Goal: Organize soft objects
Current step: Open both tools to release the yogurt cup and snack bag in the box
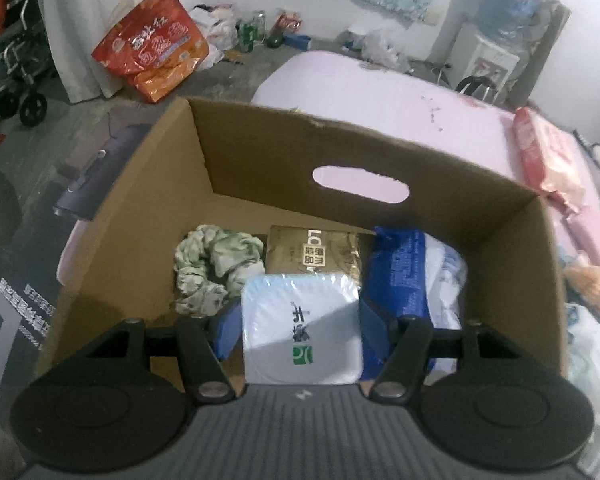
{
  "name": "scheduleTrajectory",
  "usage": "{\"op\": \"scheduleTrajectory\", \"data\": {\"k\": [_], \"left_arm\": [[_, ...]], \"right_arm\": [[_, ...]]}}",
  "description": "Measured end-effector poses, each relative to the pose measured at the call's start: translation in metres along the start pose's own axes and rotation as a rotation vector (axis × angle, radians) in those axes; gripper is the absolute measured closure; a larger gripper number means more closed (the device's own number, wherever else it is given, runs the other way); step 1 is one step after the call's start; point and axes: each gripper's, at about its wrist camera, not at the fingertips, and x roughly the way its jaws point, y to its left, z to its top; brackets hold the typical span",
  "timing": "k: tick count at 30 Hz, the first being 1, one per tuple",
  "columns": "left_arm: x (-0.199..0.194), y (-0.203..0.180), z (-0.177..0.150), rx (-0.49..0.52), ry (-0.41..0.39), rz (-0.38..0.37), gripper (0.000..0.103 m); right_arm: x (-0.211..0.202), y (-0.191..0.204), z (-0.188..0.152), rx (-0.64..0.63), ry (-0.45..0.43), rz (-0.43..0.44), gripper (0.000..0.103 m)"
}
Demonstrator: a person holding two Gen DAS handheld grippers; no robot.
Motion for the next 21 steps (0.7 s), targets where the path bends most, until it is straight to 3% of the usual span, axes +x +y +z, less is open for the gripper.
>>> {"op": "scheduleTrajectory", "data": {"k": [3, 10, 21], "left_arm": [[0.005, -0.002, 0.000, -0.002, 0.007, 0.018, 0.032], [-0.013, 0.002, -0.007, -0.022, -0.012, -0.001, 0.029], [-0.107, -0.021, -0.046, 0.078, -0.181, -0.120, 0.017]], "right_arm": [[-0.006, -0.012, -0.013, 0.016, 0.010, -0.009, 0.021], [-0.025, -0.030, -0.038, 0.058, -0.030, -0.031, 0.021], [-0.073, -0.051, -0.079, 0.211, -0.146, -0.002, 0.017]]}}
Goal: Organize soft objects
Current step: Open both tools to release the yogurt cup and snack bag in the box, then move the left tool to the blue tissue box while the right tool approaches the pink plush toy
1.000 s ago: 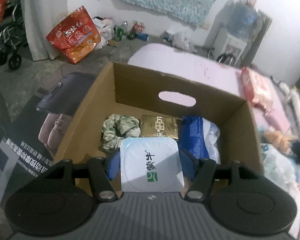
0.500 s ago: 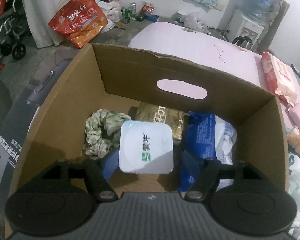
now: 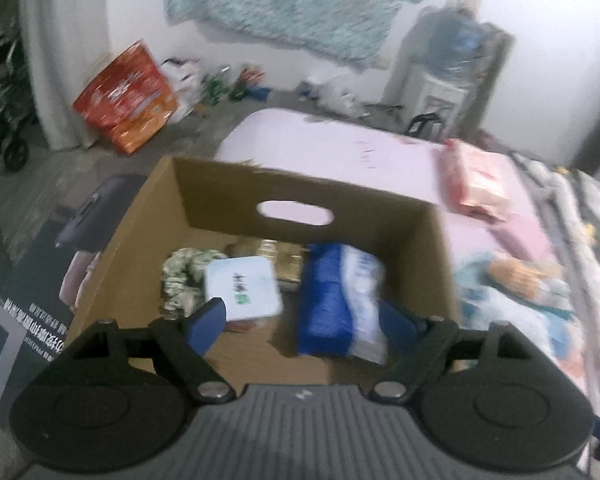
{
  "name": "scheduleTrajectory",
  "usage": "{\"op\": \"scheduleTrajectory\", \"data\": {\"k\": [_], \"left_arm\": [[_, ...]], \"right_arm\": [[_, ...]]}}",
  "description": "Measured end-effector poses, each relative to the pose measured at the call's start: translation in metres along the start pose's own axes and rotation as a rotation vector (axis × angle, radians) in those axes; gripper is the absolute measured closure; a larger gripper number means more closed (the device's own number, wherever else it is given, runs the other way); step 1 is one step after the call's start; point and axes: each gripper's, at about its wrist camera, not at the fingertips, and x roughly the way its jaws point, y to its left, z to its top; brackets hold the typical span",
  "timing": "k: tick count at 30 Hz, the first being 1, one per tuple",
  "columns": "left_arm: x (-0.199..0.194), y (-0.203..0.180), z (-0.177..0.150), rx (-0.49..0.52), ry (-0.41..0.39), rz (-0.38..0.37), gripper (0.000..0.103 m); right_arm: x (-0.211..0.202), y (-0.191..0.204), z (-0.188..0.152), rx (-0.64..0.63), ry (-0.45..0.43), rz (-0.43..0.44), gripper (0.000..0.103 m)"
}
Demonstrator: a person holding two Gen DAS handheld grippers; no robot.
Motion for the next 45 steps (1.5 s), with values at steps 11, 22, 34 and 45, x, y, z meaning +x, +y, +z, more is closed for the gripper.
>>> {"op": "scheduleTrajectory", "data": {"k": [11, 22, 34, 45], "left_arm": [[-0.086, -0.082, -0.044, 0.208, -0.173, -0.088, 0.009], [-0.099, -0.150, -0.061, 0.290, -0.115, -0.205, 0.001], [-0.067, -0.216, -0.041, 0.373, -0.088, -0.192, 0.001], [0.012, -0.278, -0.025, 0.572, 0.040, -0.158, 0.003]], "right_arm": [[-0.036, -0.025, -0.026, 0.080, -0.040, 0.032, 0.015], [-0.061, -0.051, -0.041, 0.135, -0.060, 0.075, 0.014], [-0.072, -0.081, -0.042, 0.157, -0.081, 0.022, 0.014], [-0.054, -0.122, -0.013, 0.165, -0.109, -0.098, 0.014]]}}
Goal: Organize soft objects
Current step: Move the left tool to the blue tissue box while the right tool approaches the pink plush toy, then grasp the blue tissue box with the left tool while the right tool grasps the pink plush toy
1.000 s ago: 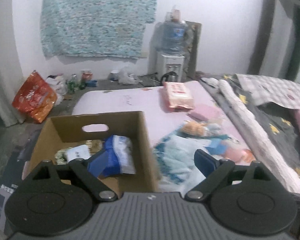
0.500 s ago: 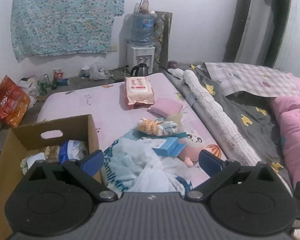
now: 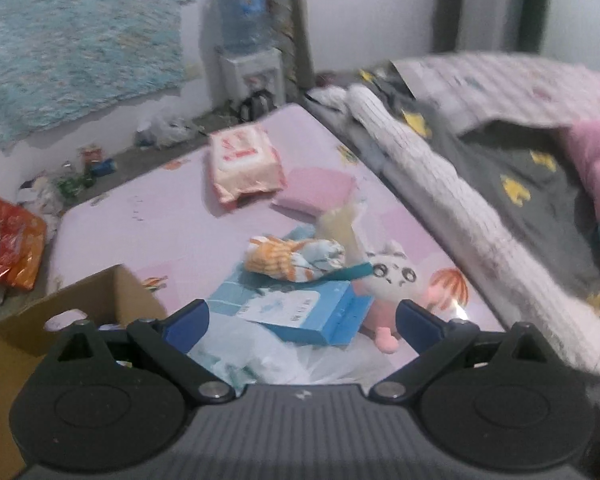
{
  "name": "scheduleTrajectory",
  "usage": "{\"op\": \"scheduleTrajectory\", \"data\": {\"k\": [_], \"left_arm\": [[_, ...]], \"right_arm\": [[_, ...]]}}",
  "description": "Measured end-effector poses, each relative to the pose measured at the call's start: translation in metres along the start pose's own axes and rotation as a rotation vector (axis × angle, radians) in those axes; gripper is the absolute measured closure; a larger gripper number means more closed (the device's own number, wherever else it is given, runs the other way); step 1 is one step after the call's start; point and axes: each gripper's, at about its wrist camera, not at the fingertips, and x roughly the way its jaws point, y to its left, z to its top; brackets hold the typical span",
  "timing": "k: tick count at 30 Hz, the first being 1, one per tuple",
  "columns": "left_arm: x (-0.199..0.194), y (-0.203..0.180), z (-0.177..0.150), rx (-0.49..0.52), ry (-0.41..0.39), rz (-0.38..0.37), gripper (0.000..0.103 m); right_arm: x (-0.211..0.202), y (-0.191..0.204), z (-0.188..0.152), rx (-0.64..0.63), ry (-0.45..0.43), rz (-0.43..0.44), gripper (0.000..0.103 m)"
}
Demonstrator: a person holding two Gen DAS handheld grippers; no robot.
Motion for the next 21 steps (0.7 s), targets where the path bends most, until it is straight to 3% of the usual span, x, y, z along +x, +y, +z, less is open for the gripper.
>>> {"op": "scheduleTrajectory", "data": {"k": [4, 11, 13, 17, 21], "left_arm": [[0.029, -0.019, 0.004, 0.141, 0.053, -0.018, 0.009], [0.084, -0.057, -0.003, 0.426, 0.141, 0.037, 0.012], [0.100, -0.061, -0.005, 0.456, 0.169, 0.073, 0.015], [0.126, -0.059, -0.004, 0.468, 0.220, 0.139, 0.034], [0.142, -0.055, -0.005, 0.465, 0.262, 0.139, 0.038]], "right_arm": [[0.012, -0.014, 0.016, 0.015, -0.018, -0.023, 0.014], [0.031, -0.044, 0.028, 0.109, -0.030, -0.048, 0.014], [0.036, -0.050, 0.029, 0.124, -0.028, -0.050, 0.014], [0.044, -0.057, 0.029, 0.136, -0.021, -0.052, 0.014], [0.049, -0.060, 0.030, 0.148, -0.013, -0.045, 0.014]]}}
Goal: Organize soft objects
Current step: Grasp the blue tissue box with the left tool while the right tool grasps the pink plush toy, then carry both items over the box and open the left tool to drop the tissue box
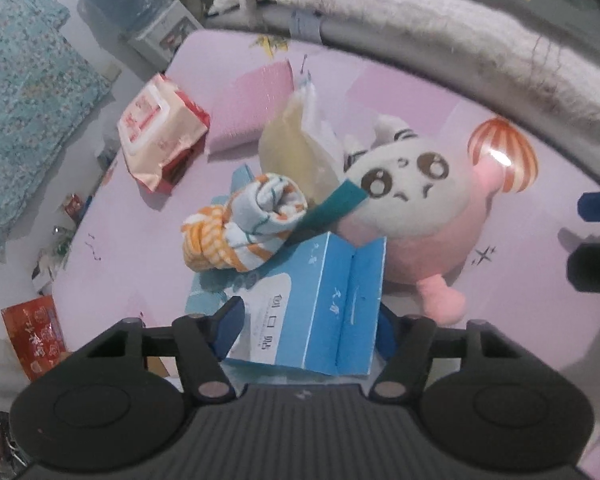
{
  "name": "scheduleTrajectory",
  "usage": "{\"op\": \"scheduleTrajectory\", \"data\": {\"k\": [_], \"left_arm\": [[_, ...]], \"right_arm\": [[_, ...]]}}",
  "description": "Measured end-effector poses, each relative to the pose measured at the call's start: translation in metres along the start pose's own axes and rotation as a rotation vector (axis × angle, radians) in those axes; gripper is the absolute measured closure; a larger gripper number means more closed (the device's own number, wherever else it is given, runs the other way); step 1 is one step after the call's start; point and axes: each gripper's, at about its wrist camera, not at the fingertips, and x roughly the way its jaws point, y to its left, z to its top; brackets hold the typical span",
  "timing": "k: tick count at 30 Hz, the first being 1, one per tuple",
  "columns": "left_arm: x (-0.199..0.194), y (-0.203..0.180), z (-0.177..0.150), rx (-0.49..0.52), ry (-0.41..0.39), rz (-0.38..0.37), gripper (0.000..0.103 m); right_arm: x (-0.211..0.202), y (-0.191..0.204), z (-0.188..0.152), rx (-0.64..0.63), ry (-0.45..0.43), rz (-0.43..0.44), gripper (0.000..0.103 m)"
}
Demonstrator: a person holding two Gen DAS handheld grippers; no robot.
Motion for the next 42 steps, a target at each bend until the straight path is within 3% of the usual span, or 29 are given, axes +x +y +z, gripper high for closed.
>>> {"op": "scheduleTrajectory", "data": {"k": [9, 15, 18, 22, 26, 33, 38, 42], "left_arm": [[-0.008, 0.009, 0.000, -0.052, -0.045, 0.013, 0.062], [-0.016, 0.016, -0.005, -0.059, -0.062, 0.022, 0.069], [-0.016, 0.018, -0.007, -0.068, -0.064, 0.023, 0.070], [-0.022, 0.024, -0.009, -0.088, -0.087, 0.035, 0.075], [-0.038, 0.031, -0.014, -0.098, -0.123, 0.055, 0.082], [-0.082, 0.041, -0.028, -0.141, -0.227, 0.068, 0.082], [-0.119, 0.051, -0.045, -0.216, -0.318, 0.042, 0.082], [-0.151, 0.063, -0.066, -0.297, -0.383, 0.013, 0.083]], "right_arm": [[0.021, 0.015, 0.023, -0.036, -0.018, 0.047, 0.010], [0.066, 0.038, 0.045, -0.192, 0.027, -0.071, 0.004], [0.093, 0.047, 0.047, -0.250, 0.082, -0.091, 0.003], [0.115, 0.048, 0.043, -0.258, 0.116, -0.118, 0.013], [0.101, 0.040, 0.036, -0.195, 0.103, -0.084, 0.019], [0.044, 0.013, 0.020, -0.055, 0.037, -0.047, 0.020], [0.000, 0.000, 0.006, 0.086, -0.012, 0.064, 0.020], [-0.027, 0.006, -0.003, 0.123, -0.042, 0.133, 0.020]]}}
